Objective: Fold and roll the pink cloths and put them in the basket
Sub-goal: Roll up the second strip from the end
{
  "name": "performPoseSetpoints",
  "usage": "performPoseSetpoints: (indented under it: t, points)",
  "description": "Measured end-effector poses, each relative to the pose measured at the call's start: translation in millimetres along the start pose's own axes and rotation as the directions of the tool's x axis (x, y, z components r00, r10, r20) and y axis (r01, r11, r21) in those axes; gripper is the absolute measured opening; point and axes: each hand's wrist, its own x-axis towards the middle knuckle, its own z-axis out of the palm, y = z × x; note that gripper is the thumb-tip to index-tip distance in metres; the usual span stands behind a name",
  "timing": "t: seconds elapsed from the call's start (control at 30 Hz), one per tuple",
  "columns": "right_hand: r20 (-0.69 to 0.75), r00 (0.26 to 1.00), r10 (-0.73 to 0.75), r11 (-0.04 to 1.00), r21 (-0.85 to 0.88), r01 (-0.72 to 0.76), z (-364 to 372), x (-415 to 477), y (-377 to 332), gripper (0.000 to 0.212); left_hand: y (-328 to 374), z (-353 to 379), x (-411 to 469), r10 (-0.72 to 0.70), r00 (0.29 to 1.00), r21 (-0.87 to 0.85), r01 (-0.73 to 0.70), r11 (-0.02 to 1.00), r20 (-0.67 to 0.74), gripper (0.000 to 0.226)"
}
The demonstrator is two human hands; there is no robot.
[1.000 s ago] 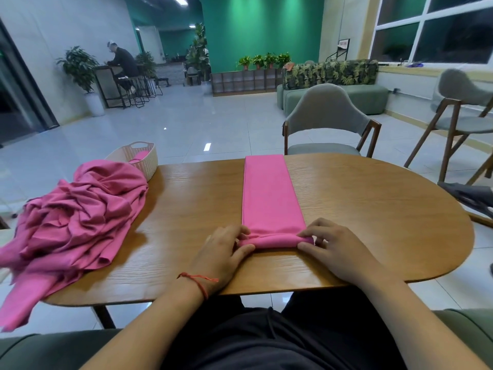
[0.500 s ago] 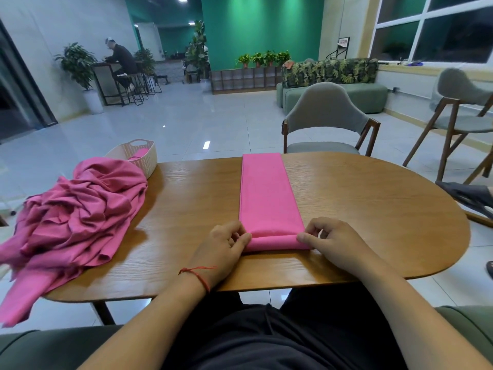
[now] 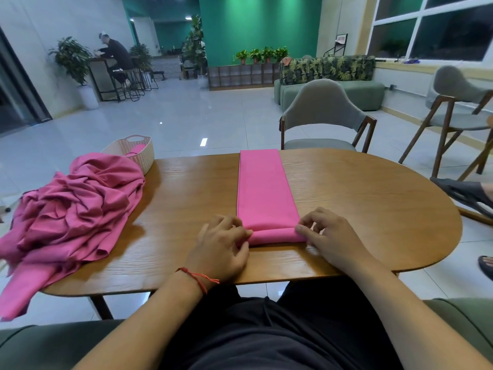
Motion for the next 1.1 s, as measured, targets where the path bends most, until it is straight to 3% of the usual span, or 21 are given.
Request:
performPoseSetpoints:
  t: [0.17, 0.37, 0.43, 0.5, 0.67, 0.93, 1.1]
  points:
    - [-0.036, 0.999, -0.008, 0.998, -0.064, 0.006, 2, -1, 0, 0.015, -4, -1, 2, -0.026, 0.997, 0.05, 0.023, 0.999, 0.073, 0.039]
    - [0.028, 0.997, -0.065, 0.975, -0.211, 0.07, 3, -6, 0, 0.012, -17, 2, 6, -0.162, 0.969, -0.183, 0.196, 0.964, 0.185, 0.039]
    - [0.069, 0.994, -0.089, 0.956, -0.274, 0.104, 4, -7, 4, 0.022, -20, 3, 8, -0.244, 0.951, -0.239, 0.286, 0.928, 0.192, 0.037]
    - [0.09, 0.992, -0.088, 0.946, -0.305, 0.112, 5, -6, 6, 0.032, -19, 3, 9, -0.235, 0.953, -0.231, 0.276, 0.933, 0.19, 0.03]
    - [0.093, 0.992, -0.081, 0.961, -0.257, 0.103, 3, -5, 4, 0.034, -11, 2, 12, -0.235, 0.949, -0.103, 0.26, 0.96, 0.208, 0.032]
    - [0.058, 0.994, -0.096, 0.988, -0.117, 0.102, 2, -3, 2, 0.019, -12, 2, 15, -0.242, 0.927, -0.005, 0.254, 0.967, 0.286, 0.031]
    - [0.082, 0.997, 0.006, 0.999, -0.042, -0.002, 4, 0, 4, 0.02, -12, 5, 16, -0.322, 0.916, -0.047, 0.343, 0.938, 0.239, 0.032]
